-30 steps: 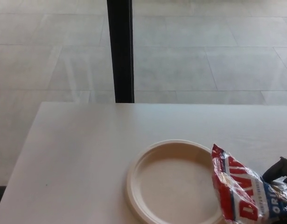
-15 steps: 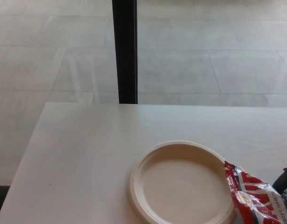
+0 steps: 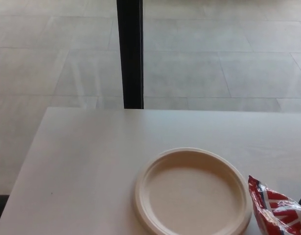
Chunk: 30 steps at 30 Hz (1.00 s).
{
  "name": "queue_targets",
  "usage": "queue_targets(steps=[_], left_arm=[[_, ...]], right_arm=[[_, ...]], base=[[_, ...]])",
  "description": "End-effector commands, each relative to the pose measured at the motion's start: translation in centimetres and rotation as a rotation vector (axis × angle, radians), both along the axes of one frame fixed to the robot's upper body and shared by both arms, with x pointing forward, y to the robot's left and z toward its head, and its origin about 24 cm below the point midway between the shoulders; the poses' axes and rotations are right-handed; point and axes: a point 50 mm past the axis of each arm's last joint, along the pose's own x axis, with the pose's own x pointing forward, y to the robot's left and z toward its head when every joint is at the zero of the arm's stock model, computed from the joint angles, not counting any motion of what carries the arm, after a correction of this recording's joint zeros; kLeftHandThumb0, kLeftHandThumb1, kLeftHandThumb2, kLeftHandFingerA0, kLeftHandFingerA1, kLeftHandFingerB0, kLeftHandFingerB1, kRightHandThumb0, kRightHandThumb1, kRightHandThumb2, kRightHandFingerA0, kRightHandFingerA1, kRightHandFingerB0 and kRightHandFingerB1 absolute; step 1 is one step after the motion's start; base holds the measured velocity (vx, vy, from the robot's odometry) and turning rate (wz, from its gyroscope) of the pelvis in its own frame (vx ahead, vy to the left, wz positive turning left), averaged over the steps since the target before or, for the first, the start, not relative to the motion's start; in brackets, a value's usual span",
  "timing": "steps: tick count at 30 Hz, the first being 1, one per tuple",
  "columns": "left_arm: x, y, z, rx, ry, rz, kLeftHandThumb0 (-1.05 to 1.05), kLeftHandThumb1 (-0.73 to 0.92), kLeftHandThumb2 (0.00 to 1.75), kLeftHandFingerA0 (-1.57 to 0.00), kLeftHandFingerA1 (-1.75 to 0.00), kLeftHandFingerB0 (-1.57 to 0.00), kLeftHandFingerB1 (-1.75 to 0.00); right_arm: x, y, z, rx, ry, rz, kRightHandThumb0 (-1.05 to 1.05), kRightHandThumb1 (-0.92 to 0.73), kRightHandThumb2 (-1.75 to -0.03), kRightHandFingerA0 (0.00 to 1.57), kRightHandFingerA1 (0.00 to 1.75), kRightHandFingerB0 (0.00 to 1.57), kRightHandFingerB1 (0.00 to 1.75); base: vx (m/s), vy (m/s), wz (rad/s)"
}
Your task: The robot uses its right hand to pick up a bag of sunflower seeds kept in the middle of the desk and tilts it over a plate kept next to it to pour out a few seeds and then puts the bag of seeds back on the desk
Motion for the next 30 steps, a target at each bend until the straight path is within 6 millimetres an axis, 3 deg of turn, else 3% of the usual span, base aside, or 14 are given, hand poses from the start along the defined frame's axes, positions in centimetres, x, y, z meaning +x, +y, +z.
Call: queue_targets(steps=[1, 3, 12, 13, 14, 15, 16, 17, 21, 22, 23, 26, 29, 30], left_arm=[[0.0, 0.8, 0.6, 0.025, 0.023, -0.035, -0.66, 0.78, 0.78, -0.34, -0.71, -0.34, -0.62], [-0.1, 0.8, 0.6, 0.025, 0.021, -0.032, -0.63, 0.77, 0.80, -0.37, -0.73, -0.34, -0.62], [-0.2, 0.8, 0.7, 0.039, 0.031, -0.039, -0.66, 0.75, 0.80, -0.37, -0.73, -0.36, -0.63], [-0.2, 0.9, 0.7, 0.044, 0.043, -0.059, -0.65, 0.75, 0.80, -0.37, -0.73, -0.36, -0.62], [-0.2, 0.8, 0.8, 0.027, 0.026, -0.048, -0.34, 0.58, 1.17, -0.26, -0.65, -0.22, -0.60], [-0.2, 0.8, 0.8, 0.021, 0.019, -0.043, -0.34, 0.58, 1.17, -0.26, -0.65, -0.22, -0.60], [-0.2, 0.8, 0.8, 0.020, 0.023, -0.041, -0.62, 0.59, 1.09, -0.32, -0.68, -0.29, -0.63], [-0.2, 0.9, 0.8, 0.019, 0.025, -0.040, -0.62, 0.59, 1.09, -0.32, -0.68, -0.29, -0.63], [0.0, 0.9, 0.8, 0.035, 0.033, -0.066, -0.59, 0.77, 0.79, -0.36, -0.71, -0.34, -0.61], [0.0, 1.0, 0.8, 0.042, 0.036, -0.063, -0.62, 0.76, 0.79, -0.38, -0.72, -0.35, -0.62], [0.1, 1.0, 0.8, 0.049, 0.044, -0.065, -0.65, 0.76, 0.79, -0.40, -0.73, -0.37, -0.62], [0.2, 1.2, 0.9, 0.054, 0.054, -0.077, -0.66, 0.77, 0.77, -0.40, -0.72, -0.37, -0.62], [0.2, 1.3, 1.0, 0.042, 0.021, -0.036, -0.60, 0.72, 0.79, -0.38, -0.73, -0.34, -0.62], [0.1, 1.3, 1.0, 0.040, 0.015, -0.034, -0.64, 0.71, 0.80, -0.37, -0.73, -0.33, -0.62]], right_arm=[[-0.9, 0.6, -1.0, 0.049, 0.018, 0.039, -0.39, 0.47, -1.46, 1.57, 1.27, 1.57, 1.03], [-0.6, 0.9, -0.7, 0.091, 0.001, 0.036, -0.12, 0.26, -0.85, 1.52, 1.36, 1.57, 1.36], [0.5, 1.5, 1.1, 0.101, -0.076, 0.067, -0.14, 0.25, -0.86, 1.52, 1.36, 1.57, 1.36], [1.0, 1.5, 1.7, 0.096, -0.090, 0.061, -0.32, 0.61, -1.60, 1.57, 1.37, 1.57, 1.13], [1.4, 1.5, 2.1, 0.110, -0.108, 0.058, -0.12, 0.26, -0.88, 1.57, 1.36, 1.53, 1.29], [1.4, 1.5, 2.2, 0.114, -0.113, 0.057, -0.12, 0.26, -0.88, 1.57, 1.36, 1.53, 1.29], [1.6, 1.5, 2.4, 0.096, -0.118, 0.054, -0.35, 0.66, -1.75, 1.57, 1.40, 1.57, 1.14], [1.7, 1.5, 2.5, 0.088, -0.120, 0.053, -0.35, 0.66, -1.75, 1.57, 1.40, 1.57, 1.14], [2.9, 1.5, 3.9, 0.081, -0.138, 0.051, -0.33, 0.59, -1.59, 1.57, 1.39, 1.57, 1.15], [3.1, 1.5, 4.2, 0.079, -0.146, 0.056, -0.13, 0.25, -0.88, 1.57, 1.36, 1.54, 1.30], [3.2, 1.5, 4.5, 0.074, -0.160, 0.066, -0.35, 0.59, -1.59, 1.57, 1.38, 1.57, 1.13], [3.7, 1.5, 5.2, 0.040, -0.179, 0.087, -0.56, 0.51, -1.75, 1.57, 1.36, 1.57, 1.19], [4.0, 1.7, 5.7, -0.001, -0.178, 0.109, -0.19, 0.22, -0.89, 1.57, 1.37, 1.55, 1.30], [4.2, 1.8, 5.8, -0.010, -0.178, 0.112, -0.67, 0.41, -1.66, 1.57, 1.33, 1.57, 1.12]], base=[[0.00, 0.000, 0.00], [0.00, 0.000, 0.00], [0.00, 0.000, 0.00], [0.00, 0.000, 0.00], [0.00, 0.000, 0.00], [0.00, 0.000, 0.00], [0.00, 0.000, 0.00], [0.00, 0.000, 0.00], [0.00, 0.000, 0.00], [0.00, 0.000, 0.00], [0.00, 0.000, 0.00], [0.00, 0.000, 0.00], [0.00, 0.000, 0.00], [0.00, 0.000, 0.00]])
